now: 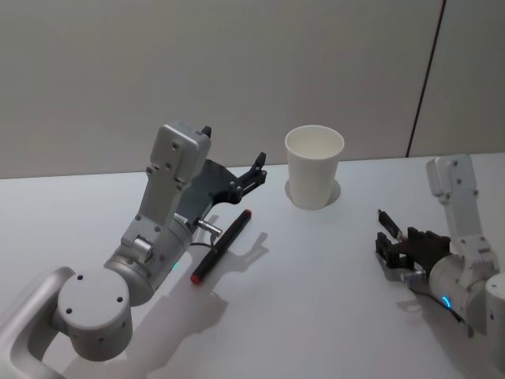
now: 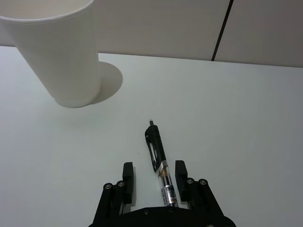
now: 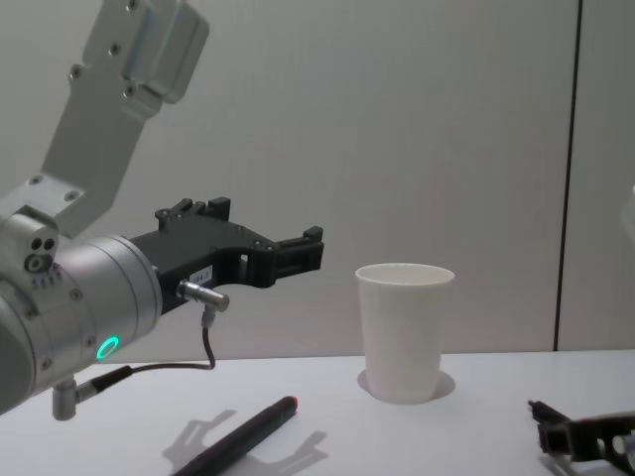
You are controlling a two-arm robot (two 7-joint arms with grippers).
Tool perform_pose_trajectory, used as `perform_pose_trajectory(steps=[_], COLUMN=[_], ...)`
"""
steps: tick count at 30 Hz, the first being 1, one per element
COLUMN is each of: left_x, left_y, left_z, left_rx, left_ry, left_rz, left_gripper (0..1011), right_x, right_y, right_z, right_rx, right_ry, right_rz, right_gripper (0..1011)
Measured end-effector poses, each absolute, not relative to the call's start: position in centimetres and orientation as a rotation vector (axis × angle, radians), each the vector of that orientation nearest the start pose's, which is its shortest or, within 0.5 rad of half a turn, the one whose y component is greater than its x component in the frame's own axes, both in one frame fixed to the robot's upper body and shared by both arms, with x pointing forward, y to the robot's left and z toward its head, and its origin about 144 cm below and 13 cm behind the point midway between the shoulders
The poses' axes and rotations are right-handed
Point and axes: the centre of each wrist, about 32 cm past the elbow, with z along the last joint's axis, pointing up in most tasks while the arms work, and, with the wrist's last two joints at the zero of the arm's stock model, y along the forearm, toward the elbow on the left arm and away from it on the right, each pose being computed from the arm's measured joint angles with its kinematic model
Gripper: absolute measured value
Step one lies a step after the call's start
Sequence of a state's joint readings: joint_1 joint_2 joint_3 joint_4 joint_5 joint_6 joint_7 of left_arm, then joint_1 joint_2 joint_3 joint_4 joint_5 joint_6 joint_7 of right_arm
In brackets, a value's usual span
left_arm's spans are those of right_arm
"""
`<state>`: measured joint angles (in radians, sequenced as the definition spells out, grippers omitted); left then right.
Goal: Place the pen into the pen holder.
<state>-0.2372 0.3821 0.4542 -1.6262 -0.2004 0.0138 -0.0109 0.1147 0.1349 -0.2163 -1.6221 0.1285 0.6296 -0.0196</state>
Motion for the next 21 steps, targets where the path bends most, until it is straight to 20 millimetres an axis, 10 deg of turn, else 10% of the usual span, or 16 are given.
perform_pose_trajectory(steps=[21], left_x=[49.2], left_y=[19.84], left_z=[120.45], left_rx=[0.061], left_ry=[-0.268], left_rz=[1.124], left_gripper=[1001], right_x=[48.14], right_y=[-19.68], right_z=[118.51], right_rx=[-0.428], right_ry=[0.325], right_rz=[-1.365], right_gripper=[396])
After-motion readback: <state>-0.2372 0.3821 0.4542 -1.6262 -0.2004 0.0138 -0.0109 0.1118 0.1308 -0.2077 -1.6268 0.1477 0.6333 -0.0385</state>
